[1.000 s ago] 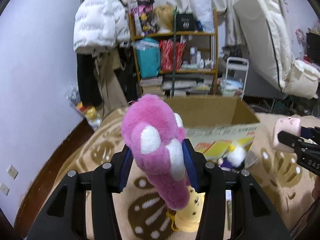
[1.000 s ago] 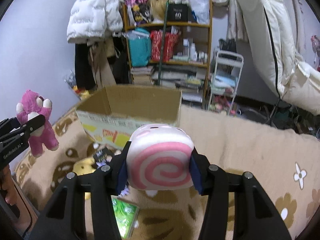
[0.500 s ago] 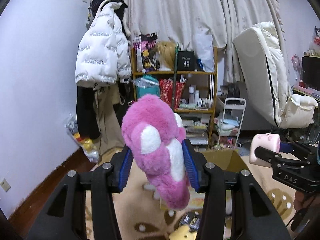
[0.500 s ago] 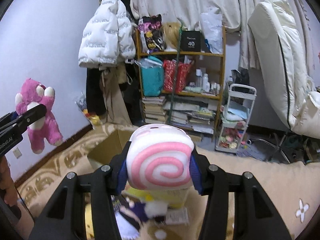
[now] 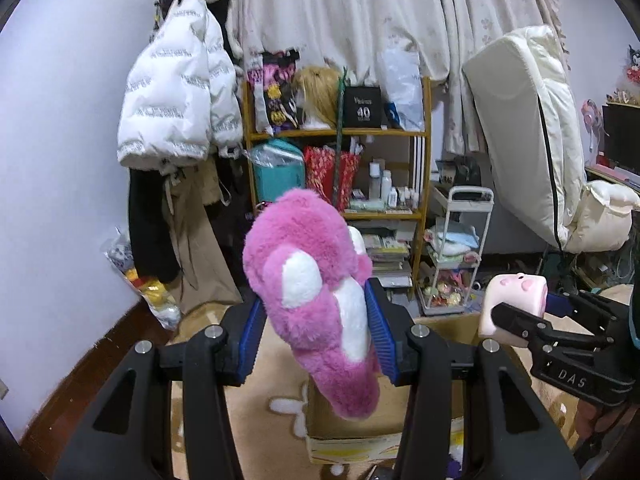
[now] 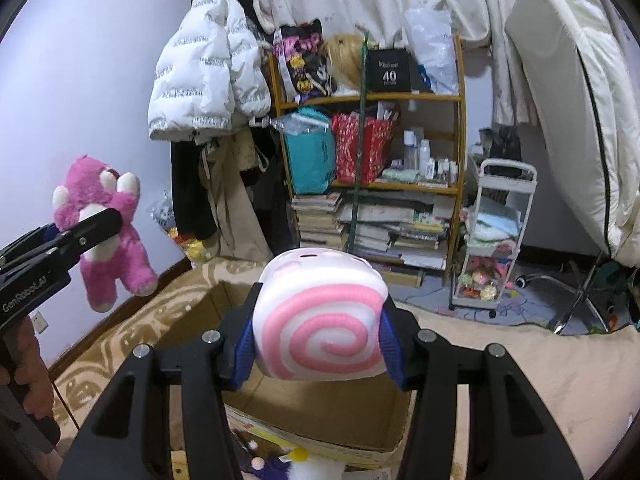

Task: Organize soft objects
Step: 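Lift the pink plush and swirl cake plush up over the cardboard box, then lower both plushes into the box and open both tools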

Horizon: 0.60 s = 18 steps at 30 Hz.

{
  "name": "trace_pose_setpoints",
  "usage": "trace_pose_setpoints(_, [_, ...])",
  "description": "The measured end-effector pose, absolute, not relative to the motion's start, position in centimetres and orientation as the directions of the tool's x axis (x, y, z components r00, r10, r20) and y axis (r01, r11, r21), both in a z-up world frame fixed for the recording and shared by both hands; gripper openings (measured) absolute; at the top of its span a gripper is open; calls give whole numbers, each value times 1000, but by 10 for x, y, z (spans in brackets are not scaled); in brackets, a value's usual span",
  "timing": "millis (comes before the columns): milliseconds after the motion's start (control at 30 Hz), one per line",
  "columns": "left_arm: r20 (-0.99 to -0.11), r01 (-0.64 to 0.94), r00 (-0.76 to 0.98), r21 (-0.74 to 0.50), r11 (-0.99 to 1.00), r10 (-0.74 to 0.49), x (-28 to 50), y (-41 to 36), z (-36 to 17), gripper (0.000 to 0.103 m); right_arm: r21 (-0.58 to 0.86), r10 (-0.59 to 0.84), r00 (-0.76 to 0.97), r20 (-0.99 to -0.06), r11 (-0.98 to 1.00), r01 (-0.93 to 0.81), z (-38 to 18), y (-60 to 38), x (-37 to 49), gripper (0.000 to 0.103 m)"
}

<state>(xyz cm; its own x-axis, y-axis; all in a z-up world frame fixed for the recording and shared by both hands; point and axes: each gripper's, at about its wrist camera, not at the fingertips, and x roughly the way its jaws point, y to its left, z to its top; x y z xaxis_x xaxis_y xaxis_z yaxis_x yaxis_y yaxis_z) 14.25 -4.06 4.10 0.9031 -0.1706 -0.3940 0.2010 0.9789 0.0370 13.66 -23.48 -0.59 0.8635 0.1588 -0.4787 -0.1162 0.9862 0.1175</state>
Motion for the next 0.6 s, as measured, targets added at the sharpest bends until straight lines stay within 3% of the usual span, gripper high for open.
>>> trace_pose_setpoints(300, [-494,306,837,67,950,-235,159,-75,-3,47,161,191,817,-545,979,-121,-49,-245,152,57])
trace_pose_setpoints(600, [-548,277,816,88,957,-185,164,-87,-29,54,187,206,790,-577,975,-117,-64,-250,155,63])
